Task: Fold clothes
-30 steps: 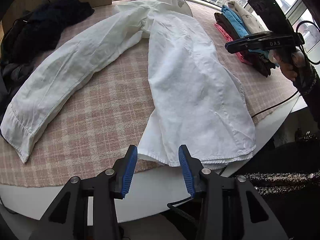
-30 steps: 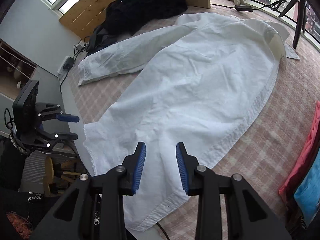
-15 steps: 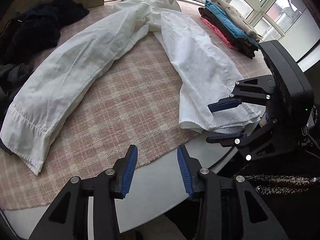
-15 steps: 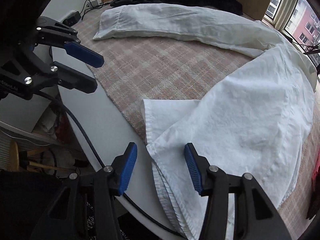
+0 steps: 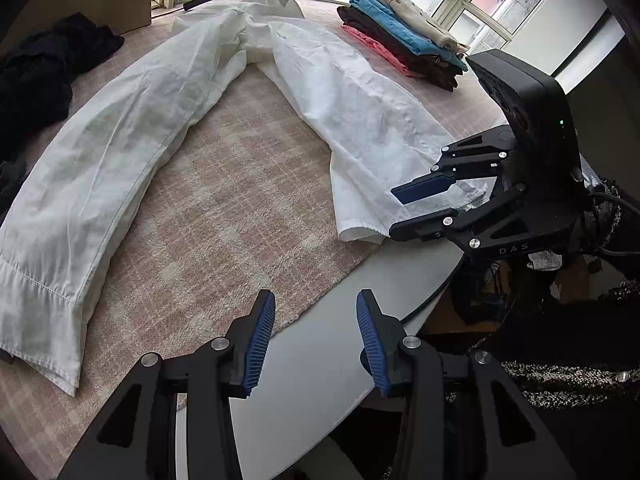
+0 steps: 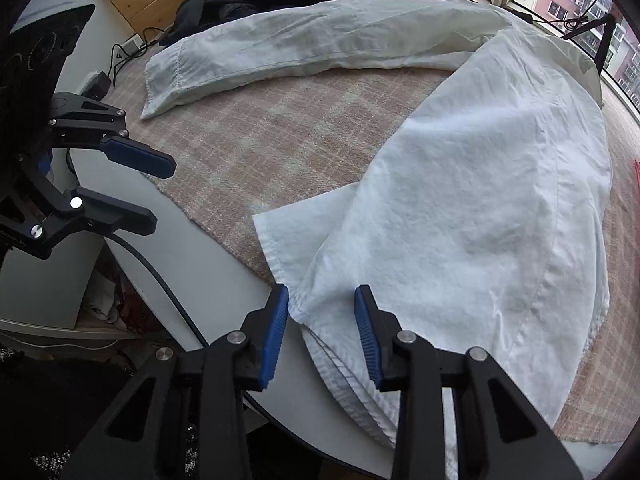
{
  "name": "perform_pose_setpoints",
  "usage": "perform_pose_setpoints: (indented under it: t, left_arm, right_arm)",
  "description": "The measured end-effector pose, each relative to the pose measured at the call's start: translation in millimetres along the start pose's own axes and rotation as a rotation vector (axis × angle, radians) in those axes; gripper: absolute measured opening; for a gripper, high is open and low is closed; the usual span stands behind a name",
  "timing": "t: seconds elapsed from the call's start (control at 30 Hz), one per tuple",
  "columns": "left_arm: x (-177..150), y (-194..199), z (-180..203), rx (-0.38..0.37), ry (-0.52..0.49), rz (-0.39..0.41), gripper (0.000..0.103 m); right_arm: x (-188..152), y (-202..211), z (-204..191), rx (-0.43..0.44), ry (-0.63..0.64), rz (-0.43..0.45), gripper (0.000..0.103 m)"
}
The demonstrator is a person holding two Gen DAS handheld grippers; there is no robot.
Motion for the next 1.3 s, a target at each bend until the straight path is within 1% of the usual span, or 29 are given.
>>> perform_pose_setpoints:
  t: [0.03,0.07,0.1,0.17,0.2,0.27,0.33,0.43,0.5,0.6,0.63,0.67,0.77,0.9,1.0,1.03,1.07,1.13,1.3]
  left_arm:
    - [1,-1,1,-0.004,-0.005,-0.001,0.041]
    - [3,-1,2,-0.009,-0.010,-0.003,0.041]
    - [4,-2,3,-0.013,-0.015,-0.004,0.041]
    - [7,-3,5,-0.020,-0.026,-0.007,0.042]
    - [9,-5,8,-0.021,-0.033,-0.009,0.042]
    - [11,-7,13,-0.038,-0.045,-0.005,0.042]
    - [14,-10,19,-0.062,-0.058,0.000,0.042]
    - [16,-18,31,-0.088,-0.080,-0.003,0.042]
    - [19,-25,37,-0.109,-0.085,-0.008,0.042]
    - [27,-32,46,-0.124,-0.093,-0.005,0.043]
    - [29,-33,47,-0.125,-0.092,-0.003,0.043]
    - [30,-33,48,-0.124,-0.088,0.000,0.046]
    - [34,-34,48,-0.118,-0.074,0.007,0.046]
    - [44,-27,49,-0.129,-0.031,0.080,0.046]
    - [60,-26,56,-0.180,-0.010,0.166,0.042]
    - [65,-26,59,-0.201,-0.011,0.198,0.032]
    - [69,-28,62,-0.216,-0.014,0.211,0.017]
    - [74,-35,69,-0.235,-0.028,0.203,0.002]
    - [65,-52,96,-0.263,-0.112,0.121,0.001]
  right_arm:
    - [0,-2,-1,-0.014,0.008,-0.002,0.033]
    - [-1,-3,-2,-0.028,0.015,-0.005,0.028]
    - [-1,-4,-3,-0.040,0.022,-0.007,0.017]
    - [-2,1,3,-0.016,0.000,-0.001,0.009]
    - [-2,5,8,0.005,-0.020,0.006,0.008]
    - [-2,20,24,0.082,-0.097,0.038,0.006]
    - [-3,41,46,0.148,-0.204,0.089,0.006]
    - [-7,71,71,0.259,-0.324,0.155,0.006]
    - [-5,79,77,0.315,-0.365,0.182,0.006]
    - [-6,74,83,0.350,-0.397,0.167,0.006]
    - [-8,71,84,0.345,-0.400,0.162,0.006]
    - [-10,68,85,0.347,-0.416,0.160,0.006]
    - [-15,70,92,0.428,-0.468,0.182,0.006]
    - [-16,75,102,0.464,-0.489,0.191,0.006]
    - [-15,75,106,0.469,-0.497,0.187,0.006]
    - [-15,77,107,0.478,-0.499,0.190,0.006]
    - [-15,80,109,0.493,-0.504,0.198,0.006]
    - [-15,89,113,0.507,-0.514,0.217,0.006]
    - [-9,132,130,0.499,-0.520,0.320,0.006]
Point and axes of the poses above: each gripper's, at about its wrist camera, not at the fingertips, and y roughly against the way its jaws point, z to its right, x to its top, the point moved 2 cm from there along -y, roughly the way its jaws point, and after that the axes turned 4 degrees about y, right-handed, at the moved point
